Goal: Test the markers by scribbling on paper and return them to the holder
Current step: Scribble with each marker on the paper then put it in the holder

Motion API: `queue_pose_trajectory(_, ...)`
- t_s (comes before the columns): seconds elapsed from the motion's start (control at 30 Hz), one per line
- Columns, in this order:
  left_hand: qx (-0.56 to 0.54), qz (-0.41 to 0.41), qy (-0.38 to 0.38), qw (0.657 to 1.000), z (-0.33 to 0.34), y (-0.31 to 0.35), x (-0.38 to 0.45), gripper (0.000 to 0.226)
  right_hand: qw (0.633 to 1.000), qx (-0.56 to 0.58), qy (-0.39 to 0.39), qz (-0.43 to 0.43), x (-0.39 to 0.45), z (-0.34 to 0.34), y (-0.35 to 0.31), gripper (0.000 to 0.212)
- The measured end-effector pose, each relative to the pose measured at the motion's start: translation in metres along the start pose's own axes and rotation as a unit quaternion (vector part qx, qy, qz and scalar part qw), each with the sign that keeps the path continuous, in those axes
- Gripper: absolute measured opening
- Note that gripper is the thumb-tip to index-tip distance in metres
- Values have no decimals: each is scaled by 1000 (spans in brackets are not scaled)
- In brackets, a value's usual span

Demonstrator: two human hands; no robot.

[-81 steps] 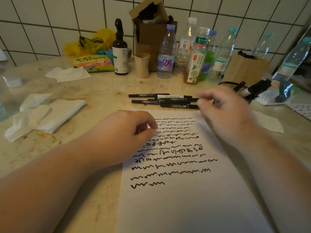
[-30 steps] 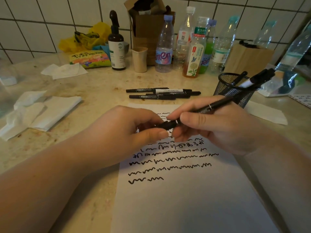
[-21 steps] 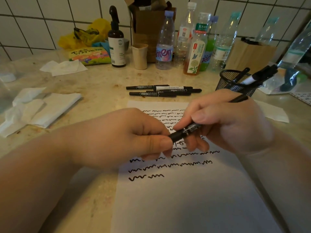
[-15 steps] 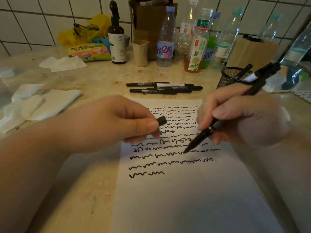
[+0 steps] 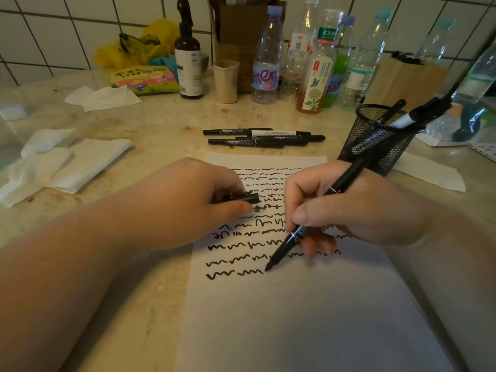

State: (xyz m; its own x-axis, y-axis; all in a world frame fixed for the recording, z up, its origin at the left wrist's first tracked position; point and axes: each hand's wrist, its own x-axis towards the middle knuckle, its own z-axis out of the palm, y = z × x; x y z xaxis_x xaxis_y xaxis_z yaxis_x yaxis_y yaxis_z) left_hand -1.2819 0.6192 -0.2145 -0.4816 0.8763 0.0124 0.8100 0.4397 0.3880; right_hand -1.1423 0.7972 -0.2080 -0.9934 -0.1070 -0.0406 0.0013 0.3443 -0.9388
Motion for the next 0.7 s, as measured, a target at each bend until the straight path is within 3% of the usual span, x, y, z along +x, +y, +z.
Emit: queue_pose_trajectory(0.7, -30, 13, 4, 999, -1, -2, -1, 33, 997, -33, 57, 27, -4, -7, 1, 16)
